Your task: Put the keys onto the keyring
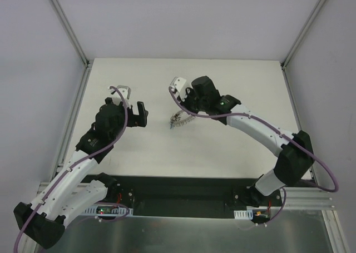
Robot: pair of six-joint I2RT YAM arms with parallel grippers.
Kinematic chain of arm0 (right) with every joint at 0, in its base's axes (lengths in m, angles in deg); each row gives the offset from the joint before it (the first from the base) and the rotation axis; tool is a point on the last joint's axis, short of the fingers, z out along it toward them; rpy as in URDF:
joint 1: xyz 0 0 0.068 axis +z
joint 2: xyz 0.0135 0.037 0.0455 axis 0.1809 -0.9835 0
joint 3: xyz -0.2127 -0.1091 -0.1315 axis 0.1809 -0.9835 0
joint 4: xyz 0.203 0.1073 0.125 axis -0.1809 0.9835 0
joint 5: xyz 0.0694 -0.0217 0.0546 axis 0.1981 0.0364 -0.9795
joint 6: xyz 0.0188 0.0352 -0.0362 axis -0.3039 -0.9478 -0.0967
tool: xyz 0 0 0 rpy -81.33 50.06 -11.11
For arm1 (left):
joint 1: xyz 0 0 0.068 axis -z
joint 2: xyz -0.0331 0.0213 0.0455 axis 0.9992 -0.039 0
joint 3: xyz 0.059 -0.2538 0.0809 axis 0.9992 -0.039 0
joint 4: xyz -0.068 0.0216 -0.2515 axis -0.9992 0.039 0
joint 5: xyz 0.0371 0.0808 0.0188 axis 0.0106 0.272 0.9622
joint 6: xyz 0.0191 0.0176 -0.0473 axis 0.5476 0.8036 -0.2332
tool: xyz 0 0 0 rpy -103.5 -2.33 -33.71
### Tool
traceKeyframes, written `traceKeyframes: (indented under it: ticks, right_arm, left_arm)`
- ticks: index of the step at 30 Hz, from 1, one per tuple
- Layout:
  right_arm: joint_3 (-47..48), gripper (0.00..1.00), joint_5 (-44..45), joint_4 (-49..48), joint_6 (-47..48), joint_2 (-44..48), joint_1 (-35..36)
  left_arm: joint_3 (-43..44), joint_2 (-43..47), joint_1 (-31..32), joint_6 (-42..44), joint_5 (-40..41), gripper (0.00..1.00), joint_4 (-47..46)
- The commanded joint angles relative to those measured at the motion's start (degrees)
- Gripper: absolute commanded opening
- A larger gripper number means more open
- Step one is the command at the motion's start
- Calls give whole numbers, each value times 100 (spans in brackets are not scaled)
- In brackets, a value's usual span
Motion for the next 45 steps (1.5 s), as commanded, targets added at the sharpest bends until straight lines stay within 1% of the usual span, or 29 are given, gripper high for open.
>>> traceKeyframes:
  ticks: [1,2,4,7,11,15,18,19,22,23,26,32,37,42,44,45]
  right_arm:
    - [891,1,62,-392,-344,-525,-207]
    - [1128,1,105,-444,-379,-743,-225]
    - [1270,1,211,-769,-458,-903,-234]
    - [1534,1,352,-1059,-564,-1246,-252]
    - [1544,1,265,-1139,-774,-1545,-287]
    - [1043,1,168,-1069,-1029,-1572,-296]
    - [438,1,194,-894,-1293,-1423,-295]
    - [114,1,211,-858,-1363,-1274,-296]
    - [-363,1,281,-735,-1627,-967,-295]
    - [-651,1,282,-691,-1688,-887,-296]
    - [-1031,1,256,-568,-1926,-650,-278]
    - [-1444,1,299,-366,-2339,-350,-182]
    - [-1612,4,413,-436,-2646,-288,-102]
    - [-1621,5,501,-603,-2980,-315,-93]
    - [-1665,6,738,-647,-3086,-280,-93]
    - [-1691,8,747,-664,-3173,-262,-85]
  left_arm:
    - [292,289,-697,-163,-348,99,620]
    - [231,315,-865,-171,-454,99,620]
    - [178,342,-1208,-206,-692,99,612]
    - [81,368,-1420,-241,-928,99,585]
    - [-7,543,-1482,-110,-754,99,594]
    - [-51,728,-1491,127,-728,99,594]
    - [-86,834,-1491,145,-745,99,541]
    - [-95,860,-1491,145,-745,99,533]
    - [-113,834,-1500,145,-754,99,506]
    - [-113,825,-1508,128,-754,99,506]
    - [-113,807,-1535,102,-789,99,497]
    - [-104,790,-1579,22,-798,99,462]
    - [-130,781,-1588,-57,-693,99,410]
    - [-174,790,-1579,-215,-499,99,374]
    - [-174,772,-1561,-346,-429,99,348]
    - [-174,781,-1553,-416,-237,99,339]
